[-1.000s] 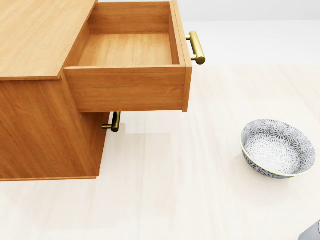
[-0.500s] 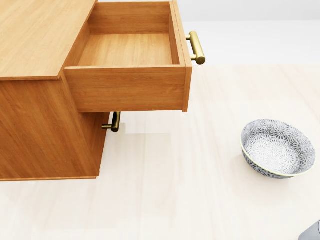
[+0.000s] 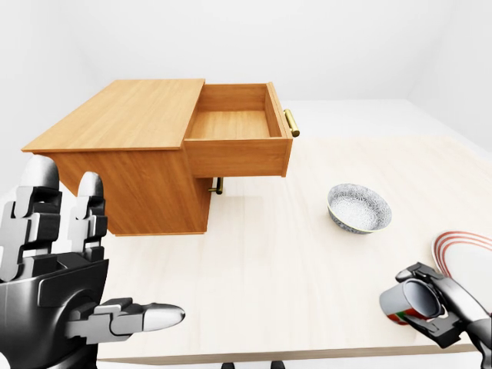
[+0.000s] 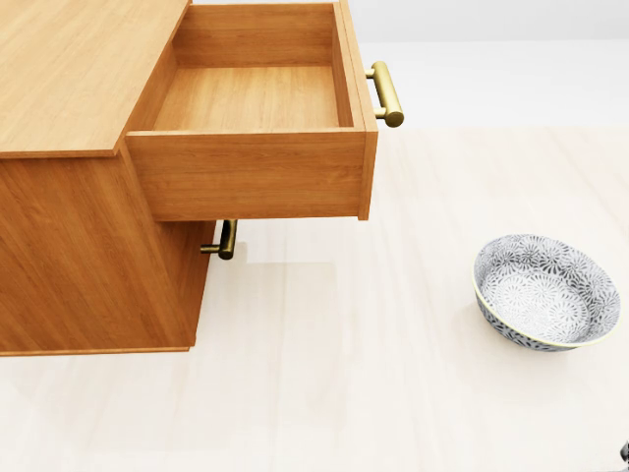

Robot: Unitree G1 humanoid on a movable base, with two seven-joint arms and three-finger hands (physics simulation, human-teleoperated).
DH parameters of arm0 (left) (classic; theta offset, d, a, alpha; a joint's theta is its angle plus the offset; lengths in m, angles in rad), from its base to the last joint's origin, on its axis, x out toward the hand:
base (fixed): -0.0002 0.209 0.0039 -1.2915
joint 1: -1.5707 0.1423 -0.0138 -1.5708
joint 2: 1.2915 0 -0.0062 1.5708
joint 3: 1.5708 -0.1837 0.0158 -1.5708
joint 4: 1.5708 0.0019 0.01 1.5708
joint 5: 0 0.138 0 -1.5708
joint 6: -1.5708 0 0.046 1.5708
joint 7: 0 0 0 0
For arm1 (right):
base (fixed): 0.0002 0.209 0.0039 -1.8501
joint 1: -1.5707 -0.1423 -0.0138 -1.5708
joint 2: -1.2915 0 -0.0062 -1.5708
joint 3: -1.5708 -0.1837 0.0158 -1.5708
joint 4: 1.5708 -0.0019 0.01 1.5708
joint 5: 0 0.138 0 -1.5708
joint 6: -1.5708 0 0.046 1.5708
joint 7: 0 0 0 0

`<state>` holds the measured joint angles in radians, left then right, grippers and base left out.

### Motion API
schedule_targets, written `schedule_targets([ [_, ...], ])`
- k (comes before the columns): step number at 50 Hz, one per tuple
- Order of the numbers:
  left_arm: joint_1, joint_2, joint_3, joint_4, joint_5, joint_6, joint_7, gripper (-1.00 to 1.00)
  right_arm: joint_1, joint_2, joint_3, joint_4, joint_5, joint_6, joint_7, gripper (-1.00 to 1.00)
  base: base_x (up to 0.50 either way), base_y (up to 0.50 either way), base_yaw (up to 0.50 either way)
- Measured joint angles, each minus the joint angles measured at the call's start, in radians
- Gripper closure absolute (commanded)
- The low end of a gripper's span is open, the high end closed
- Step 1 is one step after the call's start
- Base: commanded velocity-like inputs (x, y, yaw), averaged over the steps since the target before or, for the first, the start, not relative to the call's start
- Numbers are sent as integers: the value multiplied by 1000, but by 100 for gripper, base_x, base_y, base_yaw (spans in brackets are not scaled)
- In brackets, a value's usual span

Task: Put the ketchup in the top drawer of the cabinet.

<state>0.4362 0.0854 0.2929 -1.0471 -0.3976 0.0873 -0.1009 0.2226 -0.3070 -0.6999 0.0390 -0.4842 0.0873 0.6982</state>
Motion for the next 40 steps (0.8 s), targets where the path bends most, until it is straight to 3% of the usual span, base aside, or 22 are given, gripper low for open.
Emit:
schedule_targets([
  [9, -3, -6, 1, 0, 5, 0, -5, -100, 7, 27, 8, -89, -33, 0, 0, 100, 0, 0, 0],
  [21, 1, 9, 10, 0, -16, 0, 7, -100, -27, 83, 77, -412, -144, 0, 0, 100, 0, 0, 0],
  [30, 5, 25, 19, 0, -38, 0, 20, -100, -87, 110, 190, -679, -275, 0, 0, 100, 0, 0, 0],
  [40, 6, 39, 26, 0, -56, 0, 33, -100, -224, 127, 397, -914, -491, 0, 0, 100, 0, 0, 0],
])
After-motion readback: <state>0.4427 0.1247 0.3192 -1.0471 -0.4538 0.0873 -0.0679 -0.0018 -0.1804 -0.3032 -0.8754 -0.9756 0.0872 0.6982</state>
